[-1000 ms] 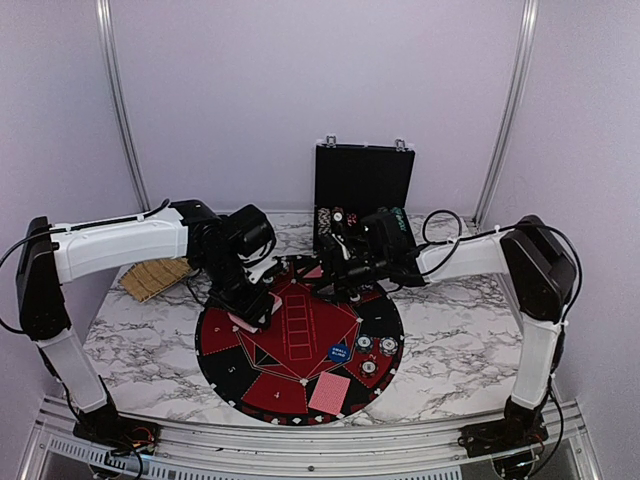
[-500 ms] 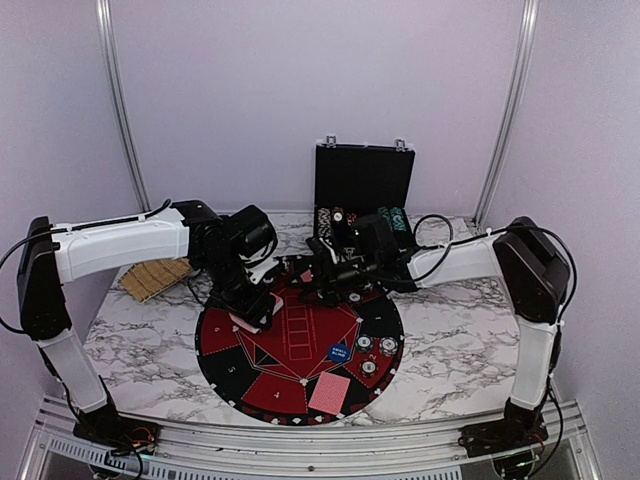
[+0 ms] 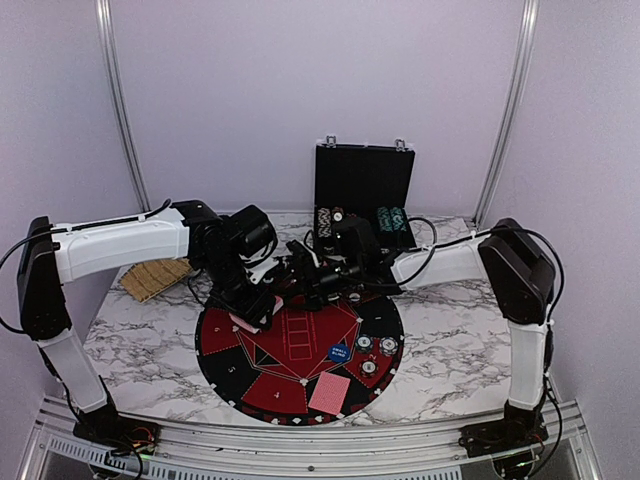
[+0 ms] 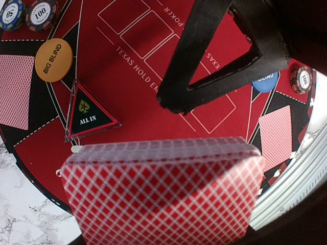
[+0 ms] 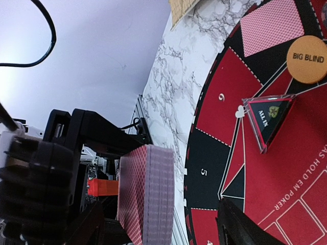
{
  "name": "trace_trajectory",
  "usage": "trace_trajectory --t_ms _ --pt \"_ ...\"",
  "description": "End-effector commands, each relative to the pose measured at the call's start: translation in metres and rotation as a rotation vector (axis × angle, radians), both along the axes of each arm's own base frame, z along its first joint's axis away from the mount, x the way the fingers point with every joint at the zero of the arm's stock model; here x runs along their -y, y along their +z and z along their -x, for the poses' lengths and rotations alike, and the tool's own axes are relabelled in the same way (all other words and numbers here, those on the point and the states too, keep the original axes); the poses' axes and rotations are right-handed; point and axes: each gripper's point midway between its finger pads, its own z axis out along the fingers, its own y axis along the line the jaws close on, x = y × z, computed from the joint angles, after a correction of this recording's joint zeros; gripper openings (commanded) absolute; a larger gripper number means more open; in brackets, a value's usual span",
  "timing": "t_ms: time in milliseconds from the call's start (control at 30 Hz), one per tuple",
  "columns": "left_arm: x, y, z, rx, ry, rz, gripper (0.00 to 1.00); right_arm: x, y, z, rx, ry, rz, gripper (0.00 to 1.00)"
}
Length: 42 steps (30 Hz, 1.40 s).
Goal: Distribute texas hold em gaming equipment
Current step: Pick up the poker card from the face-down deck piles.
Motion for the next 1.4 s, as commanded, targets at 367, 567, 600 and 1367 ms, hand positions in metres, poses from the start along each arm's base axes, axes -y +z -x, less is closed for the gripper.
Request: trace_trajectory --t_ms 367,567,600,1367 --pt "0.010 0.011 -0.004 0.021 -0.017 0.033 0.41 -0.022 -0.009 0.006 0.019 0.048 0.012 0.65" --pt "0.008 0.014 -0.004 0.028 -0.014 0.034 0.41 -0.018 -0.019 0.003 0.025 0.036 0.040 0.57" --pt "0.008 0.014 -0.003 0.028 -0.013 0.033 0.41 -0.017 -0.020 0.003 0.023 0.033 0.043 0.56" --pt "0.006 0.013 -0.003 0.031 -0.011 0.026 0.41 0.003 -0.018 -0.014 0.037 -0.023 0.056 0.45"
